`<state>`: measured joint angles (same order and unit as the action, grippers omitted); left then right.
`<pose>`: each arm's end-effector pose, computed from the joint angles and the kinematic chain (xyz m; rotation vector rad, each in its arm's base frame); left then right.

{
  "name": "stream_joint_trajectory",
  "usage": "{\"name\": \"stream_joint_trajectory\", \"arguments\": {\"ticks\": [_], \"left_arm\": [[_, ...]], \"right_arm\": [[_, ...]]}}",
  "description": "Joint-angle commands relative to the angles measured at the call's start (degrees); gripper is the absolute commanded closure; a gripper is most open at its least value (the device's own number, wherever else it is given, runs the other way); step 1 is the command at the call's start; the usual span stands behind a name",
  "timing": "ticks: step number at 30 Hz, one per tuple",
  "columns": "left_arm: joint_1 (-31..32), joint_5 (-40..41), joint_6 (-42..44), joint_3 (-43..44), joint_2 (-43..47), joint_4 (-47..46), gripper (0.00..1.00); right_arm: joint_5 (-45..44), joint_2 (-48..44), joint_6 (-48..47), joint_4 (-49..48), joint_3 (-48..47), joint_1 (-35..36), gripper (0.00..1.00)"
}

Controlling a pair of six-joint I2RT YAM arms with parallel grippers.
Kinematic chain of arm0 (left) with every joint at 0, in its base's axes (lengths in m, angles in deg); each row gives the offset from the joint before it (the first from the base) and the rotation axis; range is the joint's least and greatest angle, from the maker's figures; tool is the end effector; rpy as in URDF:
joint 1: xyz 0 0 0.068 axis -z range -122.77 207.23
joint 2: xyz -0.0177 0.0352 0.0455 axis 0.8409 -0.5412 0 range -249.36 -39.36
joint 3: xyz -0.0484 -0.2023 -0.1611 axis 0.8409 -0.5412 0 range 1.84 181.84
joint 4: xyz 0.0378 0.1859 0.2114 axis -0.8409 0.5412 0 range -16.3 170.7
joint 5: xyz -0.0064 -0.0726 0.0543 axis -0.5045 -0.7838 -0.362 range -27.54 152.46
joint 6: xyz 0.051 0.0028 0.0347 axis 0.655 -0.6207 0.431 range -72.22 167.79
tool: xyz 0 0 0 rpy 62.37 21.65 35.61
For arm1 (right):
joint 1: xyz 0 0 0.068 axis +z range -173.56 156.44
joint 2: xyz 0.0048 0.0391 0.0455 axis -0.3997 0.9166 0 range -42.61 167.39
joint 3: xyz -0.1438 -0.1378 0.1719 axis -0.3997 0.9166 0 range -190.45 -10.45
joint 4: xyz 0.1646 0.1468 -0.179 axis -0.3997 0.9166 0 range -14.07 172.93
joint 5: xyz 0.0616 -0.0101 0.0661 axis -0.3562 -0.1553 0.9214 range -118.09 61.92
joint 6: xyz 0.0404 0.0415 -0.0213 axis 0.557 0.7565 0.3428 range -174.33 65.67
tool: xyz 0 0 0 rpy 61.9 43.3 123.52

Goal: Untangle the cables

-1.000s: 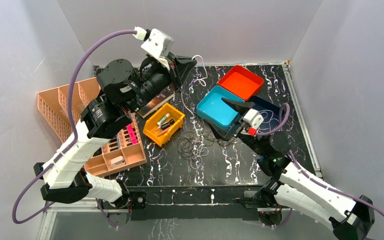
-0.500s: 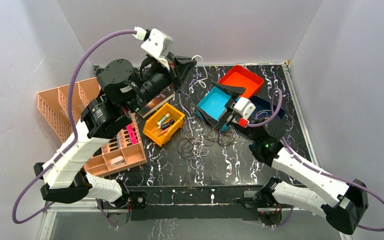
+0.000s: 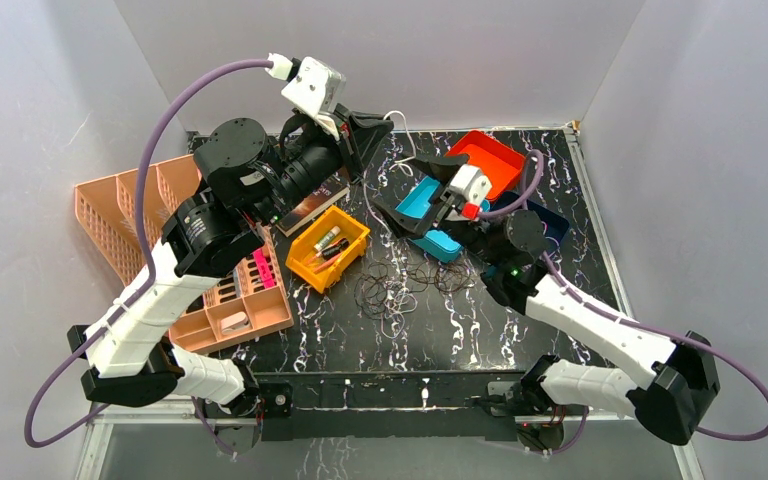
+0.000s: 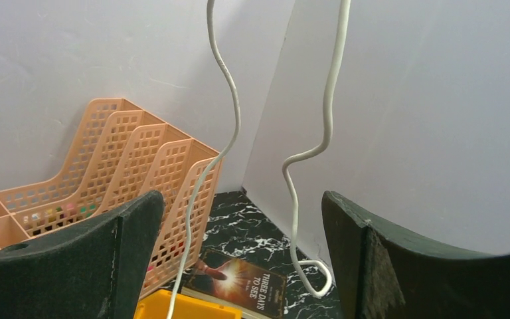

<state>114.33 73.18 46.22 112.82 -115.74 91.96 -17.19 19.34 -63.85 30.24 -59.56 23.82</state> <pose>0.1498 -0.2156 0.5961 0.4678 1.2432 -0.7544 0.1810 0.2096 0.4012 -0.6409 0.8093 0.6975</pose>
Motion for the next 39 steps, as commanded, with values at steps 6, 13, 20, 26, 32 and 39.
{"name": "stream_joint_trajectory", "arguments": {"ticks": [6,13,20,26,32,39], "left_arm": [[0.0,-0.7,-0.6,0.5,0.6,-1.4,1.0],[0.1,-0.7,-0.8,0.7,0.0,-1.8,1.0],[0.0,-0.2,-1.0,1.0,-0.6,-2.1,1.0],[0.0,0.0,-1.2,0.9,-0.7,-2.3,1.0],[0.1,1.2,-1.8,0.1,-0.4,-3.4,1.0],[0.1,1.7,-2.0,-0.4,-0.1,-4.0,1.0]], "right_arm": [[-0.9,2.6,6.1,-4.4,-4.4,0.3,0.06],[-5.7,4.3,6.9,-7.8,-2.8,1.7,0.08],[-10.6,5.8,4.4,-11.3,-1.5,4.7,0.09],[-14.1,6.9,3.6,-12.4,-1.3,6.1,0.09],[-21.7,9.2,0.3,-14.8,-0.2,9.7,0.1],[-29.1,12.4,-5.0,-21.5,1.2,13.5,0.17]]}}
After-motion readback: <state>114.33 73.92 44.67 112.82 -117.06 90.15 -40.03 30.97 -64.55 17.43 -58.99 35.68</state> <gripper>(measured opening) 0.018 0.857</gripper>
